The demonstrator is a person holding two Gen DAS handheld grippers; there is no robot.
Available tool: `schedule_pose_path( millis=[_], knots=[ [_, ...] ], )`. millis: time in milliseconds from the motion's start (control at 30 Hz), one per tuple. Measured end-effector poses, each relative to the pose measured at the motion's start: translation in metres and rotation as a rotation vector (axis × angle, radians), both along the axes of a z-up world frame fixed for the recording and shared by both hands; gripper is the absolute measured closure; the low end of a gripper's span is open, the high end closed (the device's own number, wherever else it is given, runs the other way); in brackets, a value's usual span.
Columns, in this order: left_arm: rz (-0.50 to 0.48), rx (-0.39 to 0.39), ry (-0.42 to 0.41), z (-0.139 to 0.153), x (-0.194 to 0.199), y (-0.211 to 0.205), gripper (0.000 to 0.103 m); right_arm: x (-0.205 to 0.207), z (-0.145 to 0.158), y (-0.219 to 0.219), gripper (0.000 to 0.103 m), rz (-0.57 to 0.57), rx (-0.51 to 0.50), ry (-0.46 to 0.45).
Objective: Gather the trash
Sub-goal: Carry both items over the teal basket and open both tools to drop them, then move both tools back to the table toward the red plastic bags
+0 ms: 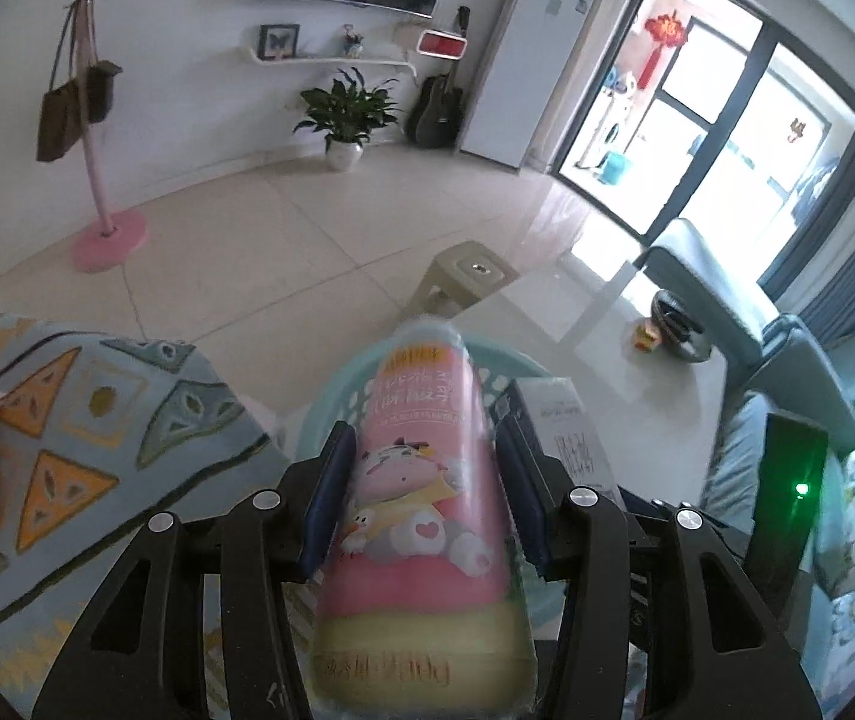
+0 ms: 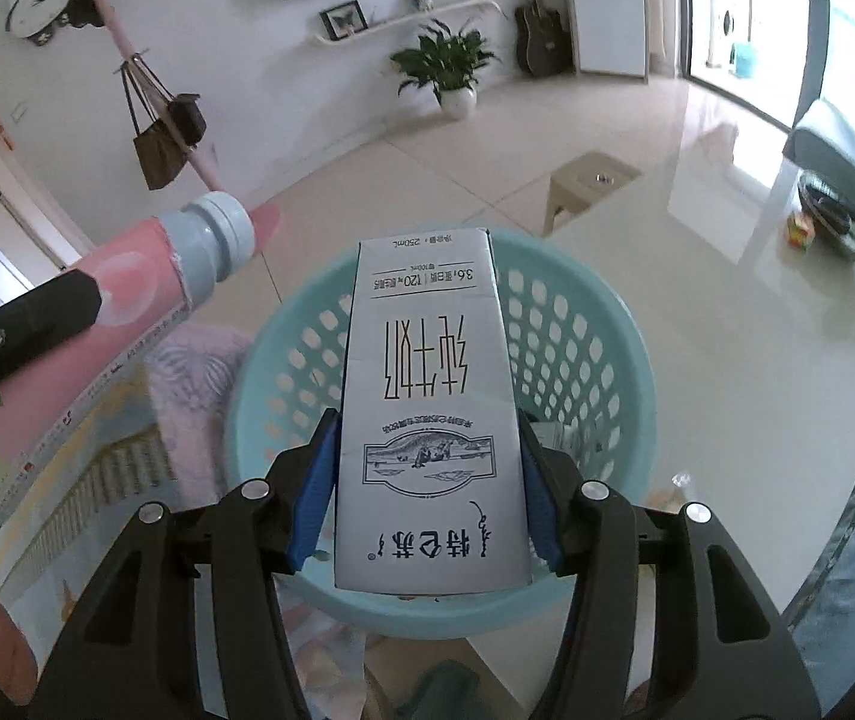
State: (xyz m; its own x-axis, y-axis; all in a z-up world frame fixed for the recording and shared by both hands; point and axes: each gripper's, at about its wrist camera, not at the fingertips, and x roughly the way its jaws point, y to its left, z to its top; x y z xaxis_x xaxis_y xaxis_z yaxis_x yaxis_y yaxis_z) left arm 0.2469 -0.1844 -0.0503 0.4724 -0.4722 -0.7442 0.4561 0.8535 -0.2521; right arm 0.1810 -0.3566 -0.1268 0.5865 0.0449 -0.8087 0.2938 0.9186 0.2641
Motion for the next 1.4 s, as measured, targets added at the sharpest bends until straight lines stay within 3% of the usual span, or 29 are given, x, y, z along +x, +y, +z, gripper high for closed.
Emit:
schedule_pose_path(
  millis=[100, 467, 733, 1033, 1200, 1400],
  knots=[
    [0.011, -0.013, -0.005, 0.001, 0.001, 0.002, 0.04, 0.002, -0.001, -0.002, 0.051, -0.005, 0.017, 0.001],
    [0.046, -0.056, -0.008, 0.004, -0.019, 0.03, 0.04, -0.012, 0.021, 0.015, 0.052, 0.031, -0.005, -0.053],
    [0.107, -0.09, -0.082, 0.031, -0.042, 0.069, 0.04, -0.018, 0.056, 0.051, 0.052, 0.118, -0.034, -0.14],
    [0.275, -0.146, -0.14, 0.056, -0.054, 0.154, 0.04, -0.017, 0.094, 0.11, 0.052, 0.255, -0.021, -0.27],
    [0.421, -0.134, -0.163, 0.058, -0.052, 0.206, 0.03, 0.001, 0.105, 0.154, 0.052, 0.351, -0.03, -0.296],
    [0.55, -0.14, -0.077, 0.039, -0.03, 0.258, 0.026, 0.017, 0.105, 0.202, 0.052, 0.462, -0.035, -0.31]
  ],
)
